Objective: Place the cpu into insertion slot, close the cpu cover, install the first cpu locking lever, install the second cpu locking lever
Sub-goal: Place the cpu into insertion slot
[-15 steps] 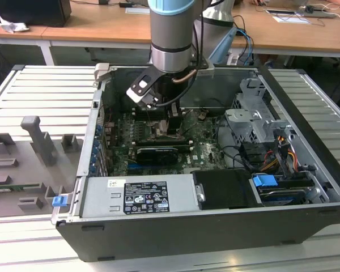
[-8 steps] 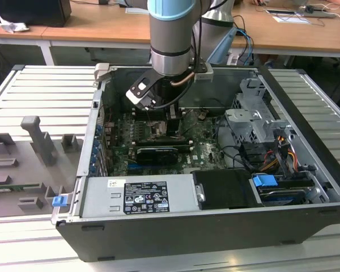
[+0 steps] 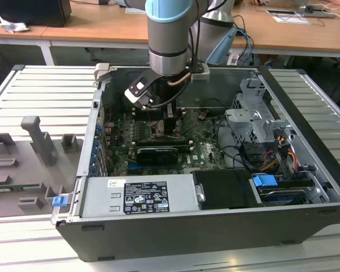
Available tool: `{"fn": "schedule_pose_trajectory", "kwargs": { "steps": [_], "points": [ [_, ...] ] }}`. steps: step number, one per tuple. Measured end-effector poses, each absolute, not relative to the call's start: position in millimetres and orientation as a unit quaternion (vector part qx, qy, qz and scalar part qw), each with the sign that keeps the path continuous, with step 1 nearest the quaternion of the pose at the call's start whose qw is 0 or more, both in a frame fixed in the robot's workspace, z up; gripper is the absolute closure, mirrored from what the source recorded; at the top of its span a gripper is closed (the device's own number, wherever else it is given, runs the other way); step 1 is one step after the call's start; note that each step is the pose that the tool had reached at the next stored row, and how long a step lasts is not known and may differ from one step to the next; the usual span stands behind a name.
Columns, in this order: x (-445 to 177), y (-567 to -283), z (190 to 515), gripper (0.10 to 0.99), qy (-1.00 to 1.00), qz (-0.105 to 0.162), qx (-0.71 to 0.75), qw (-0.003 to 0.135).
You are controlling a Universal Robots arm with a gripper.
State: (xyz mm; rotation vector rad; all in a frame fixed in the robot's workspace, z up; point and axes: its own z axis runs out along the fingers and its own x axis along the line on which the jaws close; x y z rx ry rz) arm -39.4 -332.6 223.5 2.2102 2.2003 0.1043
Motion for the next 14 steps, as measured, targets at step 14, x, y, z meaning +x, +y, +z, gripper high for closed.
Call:
{"fn": "schedule_pose_trajectory", "kwargs": {
  "steps": [14],
  "points": [
    [-41.2, -323.4, 209.6, 0.549, 0.7, 0.034, 0.713, 0.01]
  ]
}}
